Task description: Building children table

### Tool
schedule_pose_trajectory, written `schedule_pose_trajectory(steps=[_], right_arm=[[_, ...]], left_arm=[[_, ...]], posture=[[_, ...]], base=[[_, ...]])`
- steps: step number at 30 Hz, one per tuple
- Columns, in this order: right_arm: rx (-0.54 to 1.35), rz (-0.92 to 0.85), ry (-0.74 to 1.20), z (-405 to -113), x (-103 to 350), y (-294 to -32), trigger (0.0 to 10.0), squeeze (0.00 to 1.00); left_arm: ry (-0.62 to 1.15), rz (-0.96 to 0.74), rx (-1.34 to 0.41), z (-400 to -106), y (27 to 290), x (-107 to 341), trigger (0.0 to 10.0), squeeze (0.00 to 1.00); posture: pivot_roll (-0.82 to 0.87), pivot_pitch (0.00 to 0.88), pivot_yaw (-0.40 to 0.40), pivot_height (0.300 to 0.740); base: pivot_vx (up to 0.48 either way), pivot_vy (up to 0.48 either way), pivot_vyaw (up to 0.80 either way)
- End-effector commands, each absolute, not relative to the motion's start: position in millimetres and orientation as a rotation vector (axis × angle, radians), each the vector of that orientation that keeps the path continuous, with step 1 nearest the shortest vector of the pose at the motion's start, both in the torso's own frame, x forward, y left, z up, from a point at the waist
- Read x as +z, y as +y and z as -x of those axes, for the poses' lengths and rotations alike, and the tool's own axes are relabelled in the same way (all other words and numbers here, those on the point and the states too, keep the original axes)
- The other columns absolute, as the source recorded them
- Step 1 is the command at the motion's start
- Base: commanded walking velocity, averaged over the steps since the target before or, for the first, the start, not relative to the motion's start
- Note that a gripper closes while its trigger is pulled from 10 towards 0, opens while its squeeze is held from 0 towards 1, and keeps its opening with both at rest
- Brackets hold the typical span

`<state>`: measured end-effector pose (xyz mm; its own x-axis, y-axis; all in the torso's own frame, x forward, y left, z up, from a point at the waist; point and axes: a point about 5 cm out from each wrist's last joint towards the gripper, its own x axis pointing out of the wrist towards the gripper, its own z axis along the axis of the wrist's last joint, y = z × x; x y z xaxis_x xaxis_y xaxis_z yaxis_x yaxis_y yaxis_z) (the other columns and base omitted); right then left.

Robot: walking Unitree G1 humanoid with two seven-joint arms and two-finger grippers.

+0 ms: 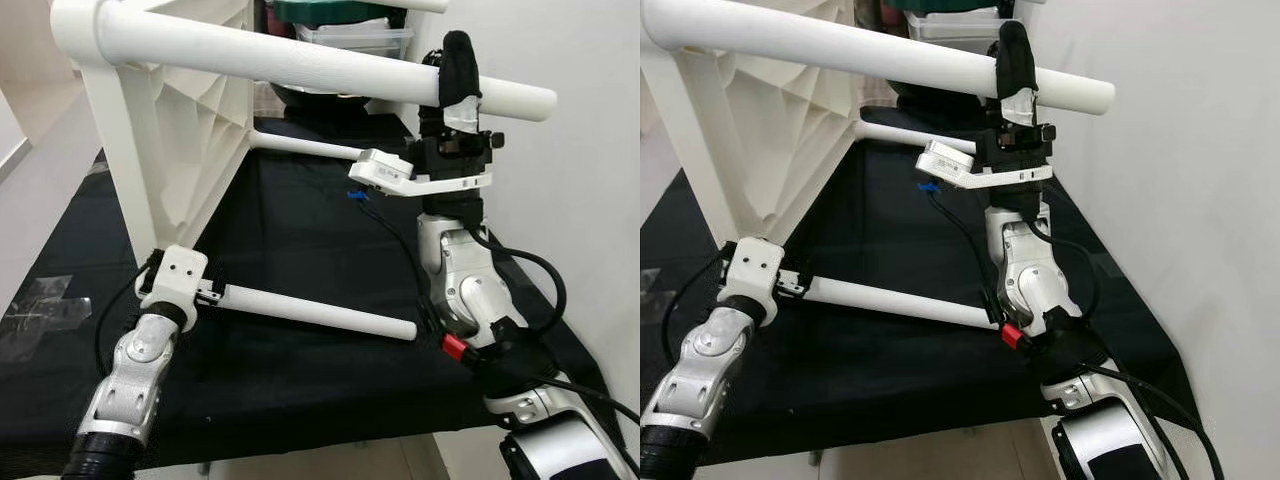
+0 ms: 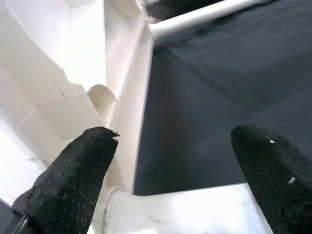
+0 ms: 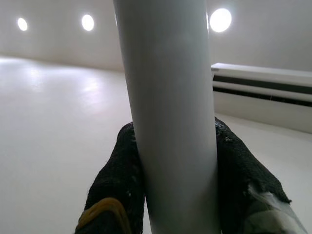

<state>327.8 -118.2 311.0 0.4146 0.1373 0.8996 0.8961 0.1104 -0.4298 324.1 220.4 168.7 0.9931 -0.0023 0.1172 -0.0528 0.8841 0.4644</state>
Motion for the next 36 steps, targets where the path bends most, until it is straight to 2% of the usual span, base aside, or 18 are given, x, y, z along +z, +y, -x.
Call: schedule_pose_trajectory(steps=[1,2,3,7,14,17,18,22,24,29,33,36], right_arm=[[-0.879,1.261,-0.931,-328,320,-154,0.0,0.0],[-0.891,1.251,-0.932,-328,323,-157,0.0,0.0],[-0.891,1.251,-0.932,-328,323,-157,0.0,0.0],[-0.944,1.217,-0.925,-328,332,-172,0.0,0.0],[-0.96,1.137,-0.86,-332,335,-183,0.0,0.0],[-0.944,1.109,-0.816,-335,330,-187,0.0,0.0],[-0.907,1.054,-0.733,-339,318,-193,0.0,0.0],[-0.867,0.947,-0.612,-343,295,-200,0.0,0.0],[-0.867,0.947,-0.612,-343,295,-200,0.0,0.0],[-0.88,0.867,-0.596,-342,294,-209,0.0,0.0],[-0.866,0.837,-0.581,-342,293,-210,0.0,0.0],[-0.799,0.758,-0.474,-344,272,-208,0.0,0.0]], left_arm=[[-0.166,-0.541,0.296,-318,277,197,10.0,0.0],[-0.199,-0.582,0.318,-320,288,213,10.0,0.0],[-0.199,-0.582,0.318,-320,288,213,10.0,0.0],[-0.309,-0.696,0.44,-326,324,275,10.0,0.0],[-0.399,-0.754,0.512,-328,334,320,10.0,0.0],[-0.431,-0.768,0.507,-330,333,335,10.0,0.0],[-0.473,-0.791,0.499,-332,330,352,10.0,0.0],[-0.561,-0.851,0.488,-335,321,383,10.0,0.0],[-0.561,-0.851,0.488,-335,321,383,10.0,0.0],[-0.673,-0.927,0.454,-341,300,425,10.0,0.0],[-0.695,-0.93,0.448,-341,295,434,10.0,0.0],[-0.734,-0.919,0.437,-342,287,445,10.0,0.0]], posture=[[0.08,0.045,-0.071,0.74],[0.09,0.043,-0.067,0.74],[0.09,0.043,-0.067,0.74],[0.11,0.038,-0.055,0.74],[0.11,0.031,-0.043,0.74],[0.12,0.027,-0.04,0.74],[0.12,0.026,-0.041,0.74],[0.13,0.019,-0.036,0.74],[0.13,0.019,-0.036,0.74],[0.13,0.013,-0.023,0.74],[0.14,0.011,-0.021,0.74],[0.14,0.016,-0.019,0.74]], base=[[0.0,0.0,0.0],[0.0,0.0,0.0],[0.0,0.0,0.0],[0.0,0.0,0.0],[0.0,0.0,0.0],[0.0,0.0,0.0],[0.0,0.0,0.0],[0.0,0.0,0.0],[0.0,0.0,0.0],[0.0,0.0,0.0],[0.0,0.0,0.0],[0.0,0.0,0.0]])
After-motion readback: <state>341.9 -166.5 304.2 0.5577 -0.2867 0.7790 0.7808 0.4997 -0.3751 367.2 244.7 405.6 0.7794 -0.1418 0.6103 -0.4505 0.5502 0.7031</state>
